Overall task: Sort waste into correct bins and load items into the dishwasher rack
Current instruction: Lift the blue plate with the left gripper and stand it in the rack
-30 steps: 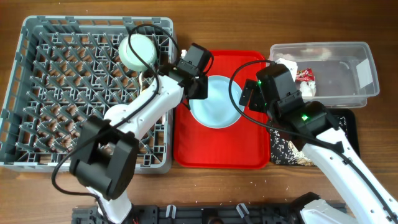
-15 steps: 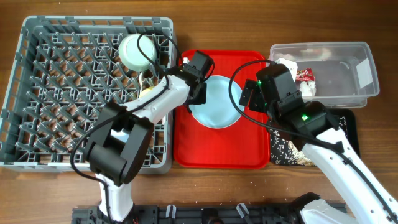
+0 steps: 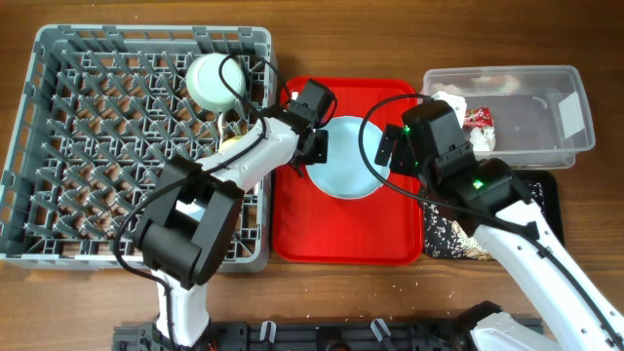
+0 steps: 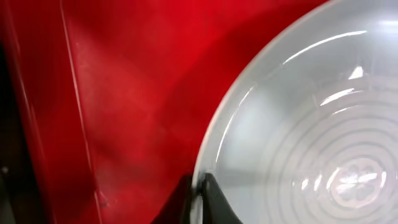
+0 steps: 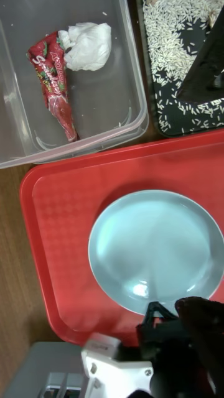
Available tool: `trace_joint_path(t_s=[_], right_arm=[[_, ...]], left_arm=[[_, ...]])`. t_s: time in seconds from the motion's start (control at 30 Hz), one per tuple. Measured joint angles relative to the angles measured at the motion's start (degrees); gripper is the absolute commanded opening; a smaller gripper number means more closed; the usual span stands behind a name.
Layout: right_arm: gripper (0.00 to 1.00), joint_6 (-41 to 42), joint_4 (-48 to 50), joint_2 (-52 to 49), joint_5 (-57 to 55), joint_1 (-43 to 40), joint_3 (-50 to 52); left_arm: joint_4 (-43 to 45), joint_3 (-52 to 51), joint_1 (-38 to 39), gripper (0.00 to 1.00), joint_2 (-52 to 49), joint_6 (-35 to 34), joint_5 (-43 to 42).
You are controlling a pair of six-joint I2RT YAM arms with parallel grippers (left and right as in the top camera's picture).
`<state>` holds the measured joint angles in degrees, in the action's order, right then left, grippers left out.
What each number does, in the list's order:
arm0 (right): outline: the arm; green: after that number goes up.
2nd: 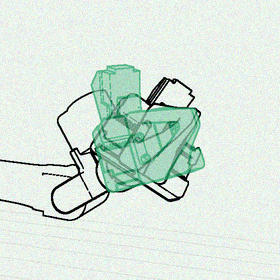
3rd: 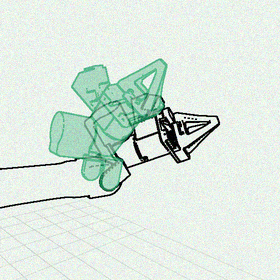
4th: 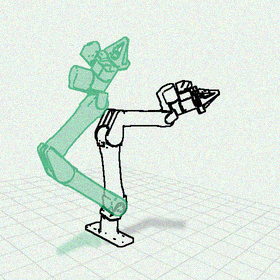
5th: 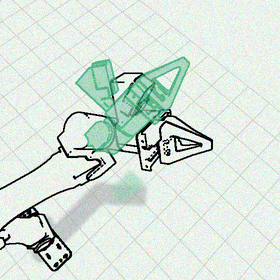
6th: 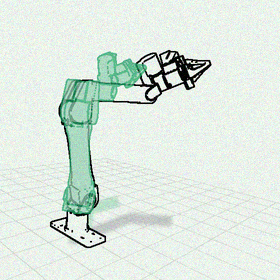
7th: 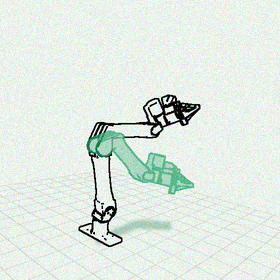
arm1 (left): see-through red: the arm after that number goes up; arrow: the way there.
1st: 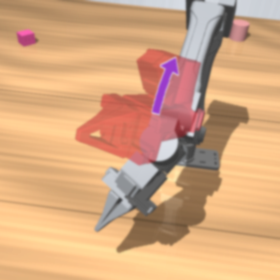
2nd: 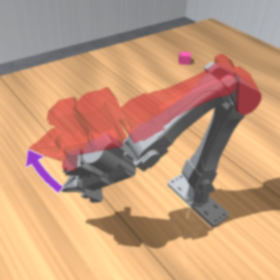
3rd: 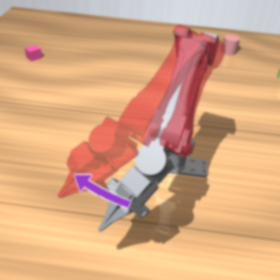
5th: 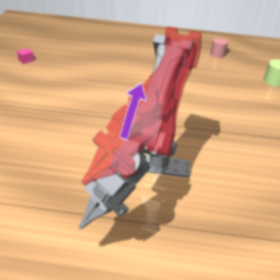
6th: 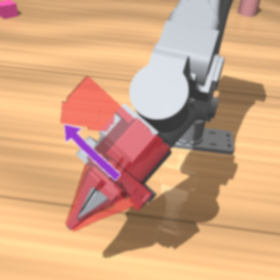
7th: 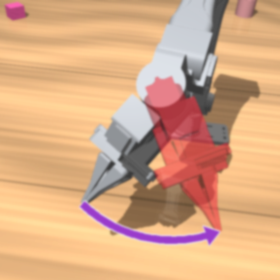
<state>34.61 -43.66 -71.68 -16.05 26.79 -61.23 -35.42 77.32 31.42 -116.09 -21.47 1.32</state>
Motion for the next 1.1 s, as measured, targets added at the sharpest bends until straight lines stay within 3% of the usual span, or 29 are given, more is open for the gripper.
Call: trace_joint_path(t_s=[0.2,0.33,0.43,0.53,0.73,1.1], right_arm=[[1.00,0.00,0.02,0.00,0.00,0.00,0.00],[1.00,0.00,0.00,0.00,0.00,0.00,0.00],[1.00,0.00,0.00,0.00,0.00,0.00,0.00],[1.00,0.00,0.00,0.00,0.00,0.00,0.00],[1.00,0.00,0.00,0.00,0.00,0.00,0.00],[1.00,-0.02,0.00,0.00,0.00,0.00,0.00]], left_arm=[[-2.86,0.92,-0.87,0.04,4.00,-0.02,6.75],[-6.23,2.45,-3.69,0.04,25.42,1.05,19.93],[-2.54,4.63,-5.79,0.04,41.94,8.55,24.74],[-2.12,4.74,-10.93,0.04,48.48,18.23,26.58],[-3.56,4.68,-22.01,0.04,43.67,31.41,33.55],[9.01,4.48,-22.45,0.04,22.64,54.29,56.19]])
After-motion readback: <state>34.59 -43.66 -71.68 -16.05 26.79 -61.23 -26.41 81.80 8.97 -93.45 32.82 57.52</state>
